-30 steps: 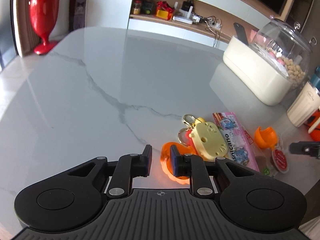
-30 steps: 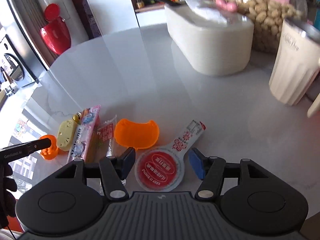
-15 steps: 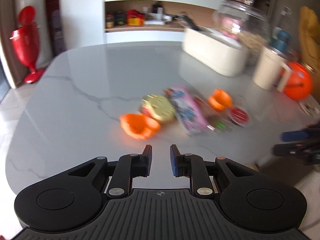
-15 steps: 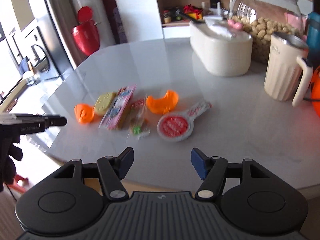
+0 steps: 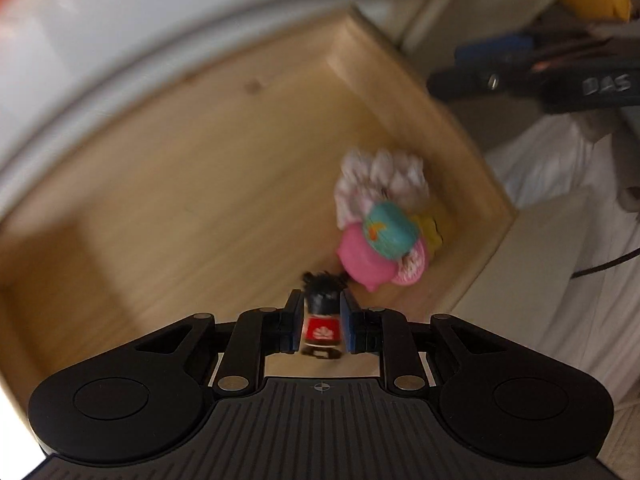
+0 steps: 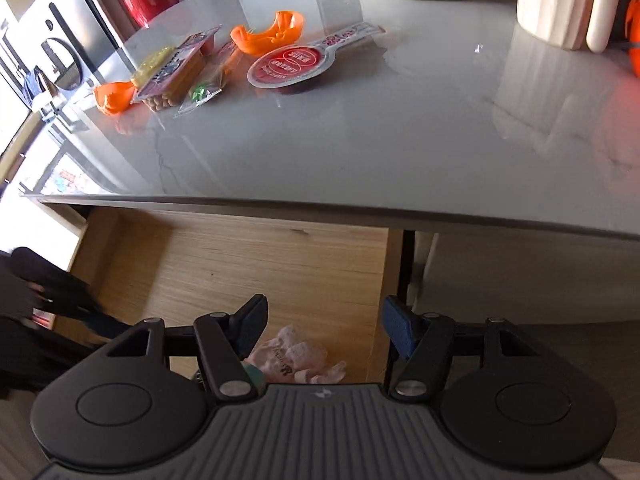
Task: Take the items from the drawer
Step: 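Reach the left gripper into the drawer and grasp the black-haired doll figure, then lift the doll with the left gripper while the right grasps the pink-and-teal toy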
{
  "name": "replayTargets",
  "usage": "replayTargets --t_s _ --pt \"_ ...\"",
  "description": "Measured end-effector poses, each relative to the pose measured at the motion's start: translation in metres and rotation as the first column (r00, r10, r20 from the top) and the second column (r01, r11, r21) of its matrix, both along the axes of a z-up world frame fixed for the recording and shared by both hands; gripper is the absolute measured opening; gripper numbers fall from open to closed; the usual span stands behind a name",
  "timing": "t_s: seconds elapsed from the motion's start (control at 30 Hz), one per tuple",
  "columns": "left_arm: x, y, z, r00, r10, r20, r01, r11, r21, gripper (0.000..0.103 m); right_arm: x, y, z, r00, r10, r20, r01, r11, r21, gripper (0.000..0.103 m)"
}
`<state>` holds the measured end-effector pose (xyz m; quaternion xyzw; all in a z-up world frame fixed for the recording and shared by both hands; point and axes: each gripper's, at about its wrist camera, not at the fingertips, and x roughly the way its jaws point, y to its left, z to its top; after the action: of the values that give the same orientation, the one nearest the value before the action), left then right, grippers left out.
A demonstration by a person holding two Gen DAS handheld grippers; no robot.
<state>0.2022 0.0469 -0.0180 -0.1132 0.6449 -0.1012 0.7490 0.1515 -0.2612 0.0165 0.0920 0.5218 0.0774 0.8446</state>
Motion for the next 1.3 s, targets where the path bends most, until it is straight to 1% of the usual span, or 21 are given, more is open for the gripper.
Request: replayTargets --t_s 0.07,0.17,0.27,0.33,0.43,0.47,0.53,0.63,0.73,0.8,0.87,0.93,1.0,1.03,1.07,1.1,1.13,1.27,1.3 --pt "0.010 -0.004 -0.015 0.997 -0.040 -0.068 0.038 0.999 -0.022 0.021 0.001 0.002 -0.004 1.000 0.001 -0.017 -0.002 1.000 -0.018 0.064" --pt "0.014 -0.012 -0.033 0.991 -0.066 -0.119 0.066 0.998 -0.002 0.021 0.005 0.002 -0.011 0.998 0.012 -0.056 -0.012 1.000 -0.014 0.064" --pt "0.019 -0.019 -0.049 0.981 -0.096 -0.171 0.099 0.995 0.006 0.030 0.005 0.004 -0.012 0.998 0.030 -0.064 -0.030 1.000 0.000 0.064" --pt "0.021 -0.024 -0.056 0.974 -0.124 -0.189 0.128 0.992 0.007 0.032 0.007 0.006 -0.013 0.997 0.035 -0.065 -0.035 0.999 -0.003 0.064" --pt "0.027 -0.024 -0.064 0.973 -0.112 -0.201 0.114 0.994 -0.005 0.032 0.009 0.011 -0.016 0.996 0.039 -0.081 -0.041 0.999 -0.023 0.064" --pt "0.028 -0.023 -0.063 0.978 -0.099 -0.185 0.098 0.995 -0.017 0.031 0.009 0.013 -0.018 0.995 0.044 -0.087 -0.047 0.998 -0.034 0.064" --pt "0.028 -0.025 -0.061 0.986 -0.096 -0.134 0.097 0.995 -0.004 0.031 0.010 0.018 -0.022 0.993 0.056 -0.100 -0.062 0.996 -0.060 0.064" --pt "0.019 -0.022 -0.053 0.991 -0.097 -0.092 0.099 0.995 0.018 0.031 0.011 0.024 -0.028 0.990 0.068 -0.125 -0.080 0.992 -0.092 0.064" --pt "-0.001 -0.006 -0.030 0.999 -0.046 -0.020 0.047 0.999 0.026 0.031 0.011 0.022 -0.035 0.986 0.065 -0.156 -0.080 0.993 -0.087 0.064" --pt "-0.019 0.009 -0.016 1.000 0.011 0.021 -0.012 0.999 0.035 0.031 0.011 0.020 -0.037 0.984 0.052 -0.169 -0.068 0.994 -0.087 0.064" --pt "-0.039 0.027 -0.004 0.993 0.097 0.068 -0.099 0.994 0.036 0.031 0.011 0.021 -0.037 0.983 0.052 -0.175 -0.067 0.994 -0.083 0.064" --pt "-0.054 0.042 0.003 0.975 0.201 0.096 -0.202 0.979 0.001 0.031 0.012 0.027 -0.038 0.979 0.064 -0.195 -0.081 0.993 -0.082 0.064" --pt "-0.060 0.056 0.006 0.951 0.295 0.094 -0.294 0.955 -0.023 0.031 0.013 0.037 -0.040 0.969 0.071 -0.235 -0.082 0.996 -0.035 0.064" --pt "-0.059 0.059 0.007 0.942 0.321 0.093 -0.321 0.947 -0.023 0.031 0.015 0.043 -0.044 0.960 0.075 -0.271 -0.079 0.997 -0.002 0.064" --pt "-0.055 0.061 0.008 0.938 0.333 0.097 -0.333 0.943 -0.018 0.031 0.018 0.051 -0.048 0.948 0.079 -0.310 -0.077 0.997 0.019 0.064" --pt "-0.054 0.060 0.011 0.936 0.335 0.107 -0.335 0.942 -0.014 0.031 0.021 0.060 -0.052 0.937 0.081 -0.341 -0.079 0.997 0.019 0.064" --pt "-0.054 0.061 0.014 0.936 0.333 0.117 -0.334 0.942 -0.014 0.031 0.023 0.069 -0.056 0.928 0.084 -0.363 -0.090 0.996 0.002 0.064" --pt "-0.057 0.060 0.023 0.940 0.307 0.150 -0.308 0.951 -0.018 0.031 0.029 0.101 -0.072 0.903 0.105 -0.417 -0.171 0.978 -0.123 0.063" --pt "-0.061 0.059 0.022 0.941 0.298 0.158 -0.299 0.954 -0.014 0.031 0.029 0.105 -0.076 0.896 0.105 -0.432 -0.181 0.974 -0.139 0.060"
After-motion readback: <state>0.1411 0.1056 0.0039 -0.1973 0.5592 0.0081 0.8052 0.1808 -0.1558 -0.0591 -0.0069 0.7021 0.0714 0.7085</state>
